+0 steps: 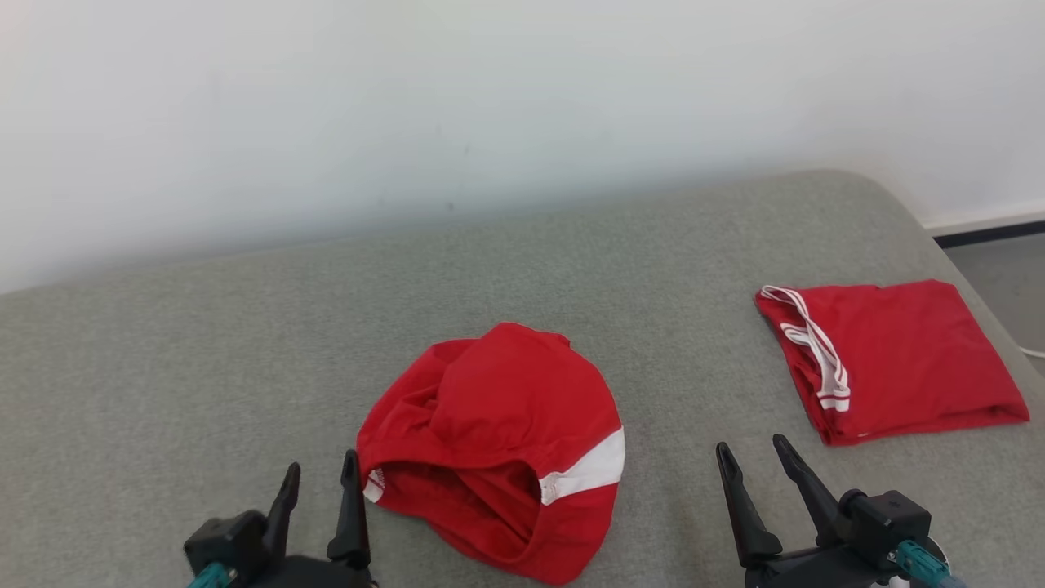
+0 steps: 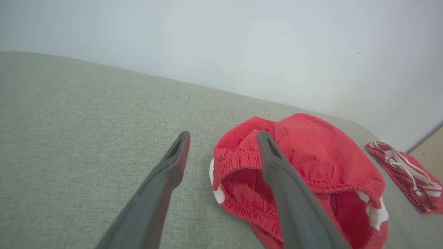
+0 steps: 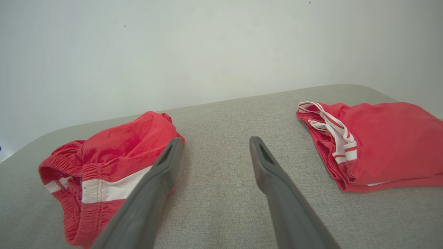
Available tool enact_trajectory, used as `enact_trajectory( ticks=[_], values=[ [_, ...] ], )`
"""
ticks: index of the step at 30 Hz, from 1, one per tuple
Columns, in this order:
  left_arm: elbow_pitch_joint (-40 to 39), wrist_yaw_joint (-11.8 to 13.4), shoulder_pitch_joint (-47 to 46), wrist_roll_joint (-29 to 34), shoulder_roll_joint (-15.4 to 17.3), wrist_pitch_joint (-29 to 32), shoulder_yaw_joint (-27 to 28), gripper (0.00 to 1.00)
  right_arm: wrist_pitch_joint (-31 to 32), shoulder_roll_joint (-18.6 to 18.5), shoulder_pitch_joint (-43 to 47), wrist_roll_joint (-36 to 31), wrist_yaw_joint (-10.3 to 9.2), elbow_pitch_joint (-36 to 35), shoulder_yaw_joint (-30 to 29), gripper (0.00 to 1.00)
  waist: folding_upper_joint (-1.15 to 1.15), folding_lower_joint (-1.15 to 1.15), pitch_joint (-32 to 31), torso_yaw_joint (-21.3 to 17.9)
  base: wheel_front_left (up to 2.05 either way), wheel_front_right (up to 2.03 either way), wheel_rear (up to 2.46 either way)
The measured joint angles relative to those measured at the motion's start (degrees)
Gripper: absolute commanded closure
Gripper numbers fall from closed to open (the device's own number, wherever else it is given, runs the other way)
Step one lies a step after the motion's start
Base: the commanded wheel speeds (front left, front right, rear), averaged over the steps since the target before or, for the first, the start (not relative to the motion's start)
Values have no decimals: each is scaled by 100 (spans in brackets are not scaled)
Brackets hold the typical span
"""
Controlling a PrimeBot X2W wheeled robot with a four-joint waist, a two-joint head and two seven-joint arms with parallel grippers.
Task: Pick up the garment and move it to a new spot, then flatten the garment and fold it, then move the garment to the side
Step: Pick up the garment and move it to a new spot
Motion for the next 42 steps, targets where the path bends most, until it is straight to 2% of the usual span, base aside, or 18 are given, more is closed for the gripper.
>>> enact_trajectory(
  ticks=[3, 7, 15, 24, 42],
  values=[
    [-216, 18, 243, 9, 104, -231, 71, 0, 19, 14, 52, -22, 0, -83, -65, 0, 0, -1, -134, 167, 0, 0, 0],
    [-477, -143, 427, 299, 293, -481, 33, 0, -4, 44, 159, -57, 0, -122, -194, 0, 0, -1, -238, 279, 0, 0, 0],
    [-721, -237, 629, 883, 441, -572, 249, 0, -60, 34, 421, -107, 0, -129, -623, 0, 0, -1, -338, 482, 0, 0, 0],
    [-845, -457, 1155, 1362, 404, -573, 624, 0, -58, 35, 603, -179, 0, -143, -884, 0, 0, -1, -433, 666, 0, 0, 0],
    [-577, -795, 1377, 1580, 152, -573, 1096, 0, -5, 81, 861, -219, 0, -201, -993, 0, 0, 0, -499, 812, 0, 0, 0]
  ],
)
